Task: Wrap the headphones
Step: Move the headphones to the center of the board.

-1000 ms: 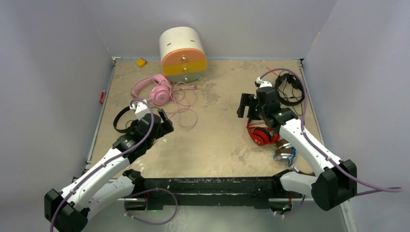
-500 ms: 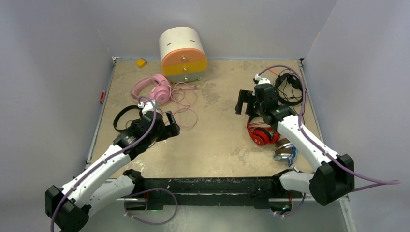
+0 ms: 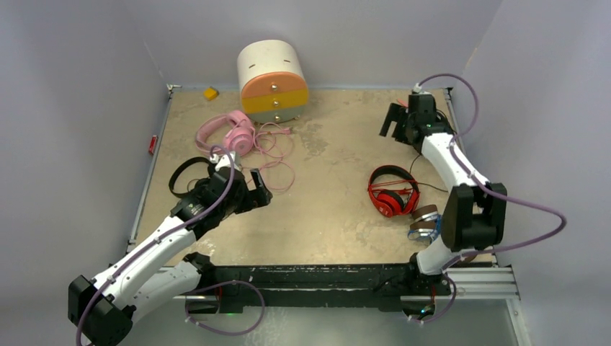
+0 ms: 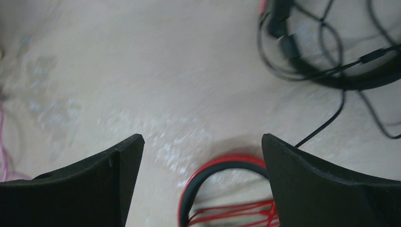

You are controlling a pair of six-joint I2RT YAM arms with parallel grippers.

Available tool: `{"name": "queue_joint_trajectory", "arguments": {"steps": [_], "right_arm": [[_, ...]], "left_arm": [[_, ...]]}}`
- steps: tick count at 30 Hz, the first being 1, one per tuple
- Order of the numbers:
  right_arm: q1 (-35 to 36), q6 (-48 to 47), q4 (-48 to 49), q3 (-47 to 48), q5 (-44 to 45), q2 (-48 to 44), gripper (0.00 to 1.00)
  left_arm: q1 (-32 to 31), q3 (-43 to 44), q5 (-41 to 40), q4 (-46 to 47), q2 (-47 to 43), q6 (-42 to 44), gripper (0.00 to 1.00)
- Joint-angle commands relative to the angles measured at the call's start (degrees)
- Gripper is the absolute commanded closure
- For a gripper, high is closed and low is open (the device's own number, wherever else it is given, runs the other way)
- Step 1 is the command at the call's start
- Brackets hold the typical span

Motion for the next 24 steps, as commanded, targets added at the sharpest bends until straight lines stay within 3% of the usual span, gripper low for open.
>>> {"name": "queue_joint_trajectory", "arguments": {"steps": [1, 5, 9, 17, 21, 24], "right_arm": [[-5.2, -0.5, -0.2, 7.5, 0.1, 5.8, 0.03], [-10.4, -0.4, 0.4, 12.0, 0.8, 12.5, 0.04], [-14.0, 1.3, -0.1, 16.8, -4.5, 19.2, 0.04], [-14.6, 2.6, -5.3, 27.9, -5.3, 34.2, 0.06], [-13.6, 0.2, -7.5, 32.1, -6.3, 37.9, 0.3], [-11.5, -0.8, -7.0, 32.3, -9.8, 36.8, 0.55]], "left_arm": [[0.3, -0.9, 1.8, 3.0, -0.6, 0.7, 0.0], [0.3, -1.9, 4.2, 4.9, -0.7, 1.5, 0.0], [0.3, -3.0, 6.2, 6.6, -1.4, 2.1, 0.0], [0.3, -4.1, 6.3, 7.1, -2.8, 2.0, 0.0], [0.3, -4.5, 5.9, 7.1, -3.1, 1.8, 0.0], [0.3, -4.6, 5.9, 7.3, -3.2, 1.8, 0.0]]}}
